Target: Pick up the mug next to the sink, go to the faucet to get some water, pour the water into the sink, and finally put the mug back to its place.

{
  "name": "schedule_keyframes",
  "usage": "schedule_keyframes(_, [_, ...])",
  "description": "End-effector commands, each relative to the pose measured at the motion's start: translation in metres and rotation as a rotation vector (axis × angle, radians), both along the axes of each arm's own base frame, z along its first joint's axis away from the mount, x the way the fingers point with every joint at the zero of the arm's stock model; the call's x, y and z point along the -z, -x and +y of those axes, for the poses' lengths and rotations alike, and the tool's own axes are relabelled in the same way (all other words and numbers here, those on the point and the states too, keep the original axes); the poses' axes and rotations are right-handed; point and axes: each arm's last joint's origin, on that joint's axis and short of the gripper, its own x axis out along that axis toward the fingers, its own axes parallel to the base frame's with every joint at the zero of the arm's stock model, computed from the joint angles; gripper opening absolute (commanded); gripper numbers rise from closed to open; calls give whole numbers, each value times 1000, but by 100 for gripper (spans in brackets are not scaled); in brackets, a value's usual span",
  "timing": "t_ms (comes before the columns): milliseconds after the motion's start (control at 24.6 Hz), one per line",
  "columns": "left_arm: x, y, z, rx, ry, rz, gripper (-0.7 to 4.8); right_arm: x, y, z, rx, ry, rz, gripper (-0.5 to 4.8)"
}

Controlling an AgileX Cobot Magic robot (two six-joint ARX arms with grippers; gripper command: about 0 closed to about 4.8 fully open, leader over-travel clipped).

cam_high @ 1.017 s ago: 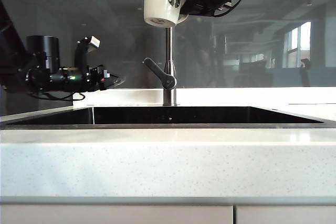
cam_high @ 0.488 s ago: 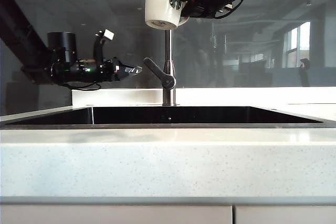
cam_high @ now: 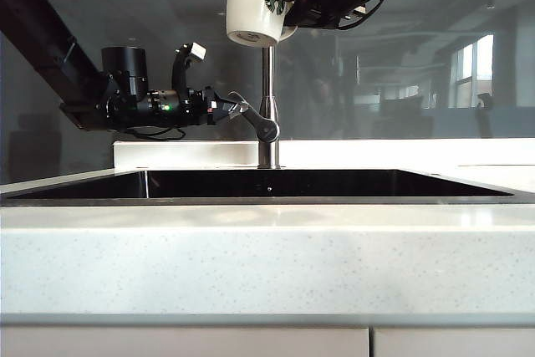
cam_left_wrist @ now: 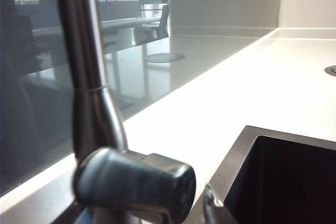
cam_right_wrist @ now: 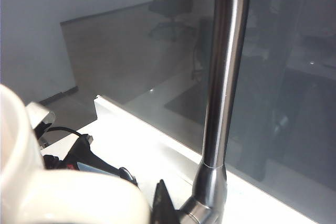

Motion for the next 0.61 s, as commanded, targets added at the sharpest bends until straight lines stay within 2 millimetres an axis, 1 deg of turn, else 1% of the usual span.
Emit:
schedule_keyframes(41, [-8,1,-5,9,4,-43,256,-16,3,0,-7,-34,-69,-5])
schedule_keyframes(203, [-8,3,-6,86,-7,-44,255,-16,3,0,-6,-33,-67,-5])
schedule_keyframes(488, [-12,5,-7,139,2,-65,255,-16,3,0,-5,-32,-63,-5])
schedule_keyframes(610, [-17,7,-6,144,26,-85,255,-16,3,0,-2,-31,-64,-5])
